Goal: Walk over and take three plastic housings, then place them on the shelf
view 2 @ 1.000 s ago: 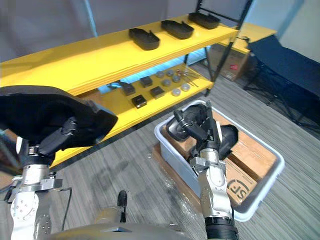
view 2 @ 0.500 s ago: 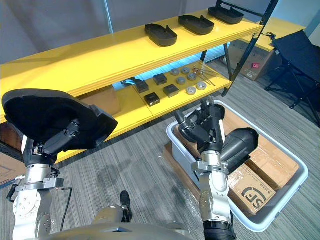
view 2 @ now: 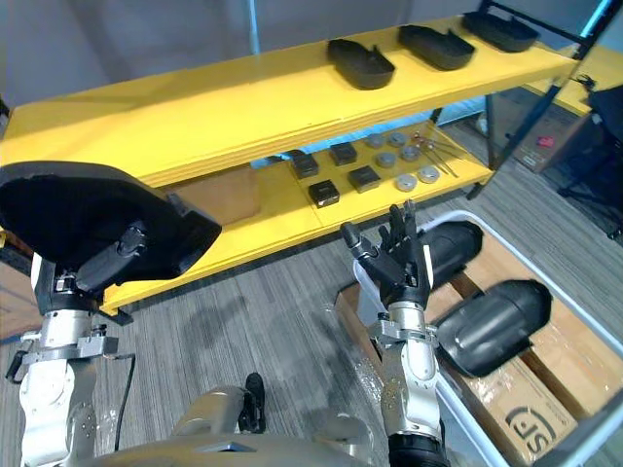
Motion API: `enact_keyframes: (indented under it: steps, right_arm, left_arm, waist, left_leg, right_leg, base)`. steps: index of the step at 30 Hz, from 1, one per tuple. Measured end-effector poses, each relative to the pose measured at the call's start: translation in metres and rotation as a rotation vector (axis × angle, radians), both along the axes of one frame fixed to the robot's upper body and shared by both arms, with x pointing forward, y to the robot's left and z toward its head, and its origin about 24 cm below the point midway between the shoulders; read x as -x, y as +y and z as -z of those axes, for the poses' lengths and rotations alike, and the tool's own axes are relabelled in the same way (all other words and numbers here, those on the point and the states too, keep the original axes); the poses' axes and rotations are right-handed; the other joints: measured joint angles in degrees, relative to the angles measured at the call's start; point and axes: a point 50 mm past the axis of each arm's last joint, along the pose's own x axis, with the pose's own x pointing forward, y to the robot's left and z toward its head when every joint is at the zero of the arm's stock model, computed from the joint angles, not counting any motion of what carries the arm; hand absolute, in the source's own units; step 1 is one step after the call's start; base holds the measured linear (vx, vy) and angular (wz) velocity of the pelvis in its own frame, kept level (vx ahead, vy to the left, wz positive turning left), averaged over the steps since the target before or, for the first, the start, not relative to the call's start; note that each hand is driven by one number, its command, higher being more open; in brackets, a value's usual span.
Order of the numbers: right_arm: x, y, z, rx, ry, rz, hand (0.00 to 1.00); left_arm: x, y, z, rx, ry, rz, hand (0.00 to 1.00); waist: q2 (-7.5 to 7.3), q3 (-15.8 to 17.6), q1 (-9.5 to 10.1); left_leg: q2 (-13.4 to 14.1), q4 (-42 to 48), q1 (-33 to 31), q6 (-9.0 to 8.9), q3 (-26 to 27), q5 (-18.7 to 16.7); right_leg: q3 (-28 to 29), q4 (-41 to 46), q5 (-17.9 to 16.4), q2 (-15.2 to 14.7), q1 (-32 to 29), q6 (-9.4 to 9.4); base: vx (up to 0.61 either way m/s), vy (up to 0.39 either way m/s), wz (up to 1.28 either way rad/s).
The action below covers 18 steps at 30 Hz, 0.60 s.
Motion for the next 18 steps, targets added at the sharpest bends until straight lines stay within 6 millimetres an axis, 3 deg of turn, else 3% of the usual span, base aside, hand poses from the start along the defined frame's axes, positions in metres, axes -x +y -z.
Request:
enact_keyframes:
  steps: [2,5,7,8,9,11,12,14,18]
  right_arm:
    - [-0.001,0.002,-0.005,0.041,-0.018,-0.01,1.0]
    - [0.004,-0.005,-0.019,0.102,-0.069,0.001,1.0]
    - [0.009,-0.007,-0.028,0.12,-0.111,0.002,1.0]
    - [0.014,-0.007,-0.033,0.133,-0.133,-0.002,1.0]
    - [0.017,-0.005,-0.038,0.139,-0.152,-0.01,1.0]
    - [0.018,0.001,-0.045,0.143,-0.186,-0.034,1.0]
    - [0.017,0.002,-0.049,0.164,-0.203,-0.056,1.0]
    - [0.017,-0.001,-0.051,0.2,-0.206,-0.076,1.0]
    - [0.016,-0.012,-0.055,0.155,-0.224,-0.06,1.0]
  left_arm:
    - [0.002,0.005,-0.001,0.04,-0.017,-0.03,0.0]
    - [-0.002,0.003,-0.003,0.062,-0.038,-0.033,0.0]
    - [-0.002,0.0,-0.001,0.079,-0.033,-0.033,0.0]
    - [-0.001,-0.003,0.001,0.084,-0.022,-0.034,0.0]
    - [-0.001,-0.007,0.004,0.086,-0.009,-0.025,0.0]
    - [-0.001,-0.01,0.005,0.094,-0.003,-0.017,0.0]
    - [-0.001,-0.016,0.009,0.123,0.004,-0.018,0.0]
    - [0.0,-0.024,0.013,0.144,0.018,0.002,0.0]
    - [-0.007,-0.036,0.013,0.116,0.024,0.064,0.0]
  waist:
    - [0.63,0.2,-0.99]
    - [1.31,0.3,-1.32]
    - [1.7,0.4,-1.53]
    - [1.36,0.3,-2.14]
    - [0.52,-0.2,-2.66]
    - [-1.23,-1.8,-2.43]
    - [-0.4,-3.0,-2.51]
    - [1.41,-4.9,-2.54]
    - [2.97,-4.4,-3.16]
  left_leg:
    - [0.3,-3.2,3.6,0.75,-2.0,-0.1]
    - [0.9,-4.9,6.1,0.47,-3.8,-1.4]
    - [2.0,-4.3,7.3,-0.76,-4.3,-2.7]
    - [2.2,-2.7,8.4,-1.95,-5.5,-4.2]
    - [2.1,-1.3,9.4,-2.98,-6.6,-6.4]
    - [2.1,0.6,10.8,-4.63,-6.8,-10.2]
    - [4.3,2.2,11.6,-5.87,-7.2,-12.9]
    - [7.8,5.7,11.6,-7.35,-6.2,-14.1]
    - [13.0,27.0,4.0,-6.95,0.0,-11.5]
  right_leg:
    - [1.8,-4.4,-6.2,4.8,-3.0,0.0]
    - [2.7,-15.2,-6.8,8.1,-8.7,-0.69]
    - [5.7,-24.6,-4.1,10.2,-11.1,0.88]
    - [6.9,-30.5,0.0,10.6,-10.8,0.83]
    - [7.2,-33.8,4.3,10.4,-9.7,0.63]
    - [6.9,-35.5,7.2,10.2,-8.0,0.32]
    - [5.8,-34.9,8.0,11.9,-6.9,0.79]
    - [4.4,-36.2,5.7,15.2,-4.8,-0.41]
    - [2.8,-39.5,4.5,16.4,2.8,-2.47]
  base:
    - [0.33,0.05,0.33]
    - [0.27,-0.006,0.34]
    - [0.25,-0.052,0.32]
    - [0.33,-0.125,0.46]
    - [0.43,-0.219,0.46]
    - [0.44,-0.306,0.19]
    - [0.42,-0.319,0.09]
    - [0.45,-0.302,0.2]
    - [0.37,-0.191,0.09]
